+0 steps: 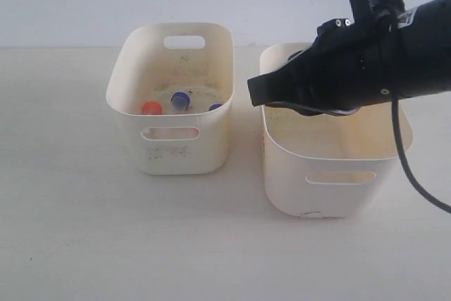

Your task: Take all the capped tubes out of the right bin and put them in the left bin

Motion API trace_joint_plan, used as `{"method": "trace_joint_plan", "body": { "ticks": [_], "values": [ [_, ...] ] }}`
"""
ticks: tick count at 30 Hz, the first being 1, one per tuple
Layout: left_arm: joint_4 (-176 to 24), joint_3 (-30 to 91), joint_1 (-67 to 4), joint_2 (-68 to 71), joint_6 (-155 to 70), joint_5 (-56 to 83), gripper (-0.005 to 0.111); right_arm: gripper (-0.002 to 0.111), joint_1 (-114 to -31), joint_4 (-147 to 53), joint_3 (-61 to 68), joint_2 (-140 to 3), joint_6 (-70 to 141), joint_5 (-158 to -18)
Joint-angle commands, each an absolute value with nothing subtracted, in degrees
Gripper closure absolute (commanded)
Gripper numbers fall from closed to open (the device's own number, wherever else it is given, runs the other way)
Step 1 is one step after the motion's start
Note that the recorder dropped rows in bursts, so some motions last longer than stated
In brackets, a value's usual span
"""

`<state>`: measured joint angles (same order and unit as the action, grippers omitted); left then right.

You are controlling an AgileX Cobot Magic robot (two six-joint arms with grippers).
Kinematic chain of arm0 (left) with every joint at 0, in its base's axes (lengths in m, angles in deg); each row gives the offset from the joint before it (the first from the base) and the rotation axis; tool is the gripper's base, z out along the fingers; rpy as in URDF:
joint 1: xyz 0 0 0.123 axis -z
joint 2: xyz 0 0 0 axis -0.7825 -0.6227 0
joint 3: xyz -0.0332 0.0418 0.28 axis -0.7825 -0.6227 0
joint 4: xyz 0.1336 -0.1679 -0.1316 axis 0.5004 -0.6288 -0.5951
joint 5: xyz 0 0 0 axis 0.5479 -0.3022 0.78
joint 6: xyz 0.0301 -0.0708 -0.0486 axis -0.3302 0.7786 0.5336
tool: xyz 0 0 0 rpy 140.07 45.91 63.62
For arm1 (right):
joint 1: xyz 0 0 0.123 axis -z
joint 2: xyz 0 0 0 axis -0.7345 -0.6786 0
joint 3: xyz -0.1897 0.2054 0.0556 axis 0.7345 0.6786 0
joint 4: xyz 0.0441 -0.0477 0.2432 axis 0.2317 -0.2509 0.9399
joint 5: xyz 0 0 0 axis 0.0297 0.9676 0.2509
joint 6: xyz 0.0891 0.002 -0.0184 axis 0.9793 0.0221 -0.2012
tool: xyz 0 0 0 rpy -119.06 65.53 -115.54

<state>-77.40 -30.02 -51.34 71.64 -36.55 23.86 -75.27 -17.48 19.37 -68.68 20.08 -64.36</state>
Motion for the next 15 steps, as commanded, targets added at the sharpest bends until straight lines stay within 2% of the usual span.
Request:
{"method": "trace_joint_plan", "body": {
  "ticks": [1, 5, 15],
  "values": [
    [-77.59, -29.9, -50.93, 71.42, -36.31, 23.47, 0.103, 0.108, -75.17, -18.59, 23.84, -63.17, 19.3, -71.03],
    [-77.59, -29.9, -50.93, 71.42, -36.31, 23.47, 0.103, 0.108, -72.88, -17.65, 33.14, -52.81, 19.92, -78.46],
    [-77.59, -29.9, -50.93, 71.42, -36.31, 23.47, 0.103, 0.108, -55.55, -15.28, 56.58, -24.92, 25.94, -89.73]
  ]
}}
